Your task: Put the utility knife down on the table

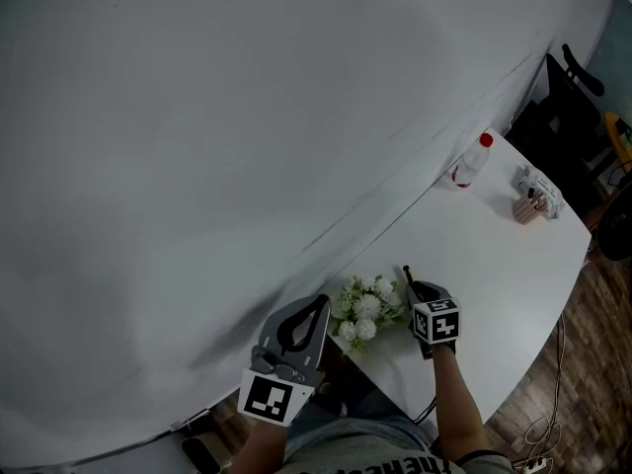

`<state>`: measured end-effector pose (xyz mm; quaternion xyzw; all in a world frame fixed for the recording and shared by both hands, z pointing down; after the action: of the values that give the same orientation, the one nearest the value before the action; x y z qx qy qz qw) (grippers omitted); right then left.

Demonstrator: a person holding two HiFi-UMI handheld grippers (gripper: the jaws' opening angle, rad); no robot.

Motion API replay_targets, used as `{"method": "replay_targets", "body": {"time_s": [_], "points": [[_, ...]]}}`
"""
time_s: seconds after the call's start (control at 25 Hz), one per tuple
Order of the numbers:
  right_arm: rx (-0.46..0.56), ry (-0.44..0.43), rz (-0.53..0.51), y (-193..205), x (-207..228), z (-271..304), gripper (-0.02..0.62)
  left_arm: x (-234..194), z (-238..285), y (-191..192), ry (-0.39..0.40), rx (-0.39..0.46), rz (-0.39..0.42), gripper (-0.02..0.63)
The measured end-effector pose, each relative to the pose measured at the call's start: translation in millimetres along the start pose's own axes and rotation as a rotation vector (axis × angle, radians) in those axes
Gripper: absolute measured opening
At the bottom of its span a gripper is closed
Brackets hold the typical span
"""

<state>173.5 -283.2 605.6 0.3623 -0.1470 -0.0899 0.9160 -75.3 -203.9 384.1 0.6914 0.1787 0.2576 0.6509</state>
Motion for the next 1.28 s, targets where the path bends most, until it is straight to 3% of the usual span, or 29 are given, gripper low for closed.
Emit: {"method": "replay_targets", "body": {"time_s": [0.76,1.0,1.12,1.28], "points": [[-0.042,0.032,-0.064,6,-3,7,0.059,3,-9,1,-0.009,-0.015,0.004,0.015],[0.031,0.028,-0.050,-4,-5,-8,0.067,6,-8,-1,0.012,-0.004,0.007,0.015],[0.092,0.022,-0.045,-11,-10,-23,0.002,7,-8,-2,0.023,0.001,0.003,0.015],[0.169,-0.006,-0.022,-16,-21,-44,0.002,9,-8,-6,0.049,0.008,0.006,0.015]]}}
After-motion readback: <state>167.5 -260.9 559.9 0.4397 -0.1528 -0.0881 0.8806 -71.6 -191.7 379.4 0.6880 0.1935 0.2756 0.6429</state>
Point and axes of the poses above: the fingertips, and each gripper's own axes: z forward along the fingers, x to its right, y out of its underside, the point moved 6 cm from there along -z, backward along the fingers, and after that the axes turned 6 degrees about z, right-handed, at the moved point
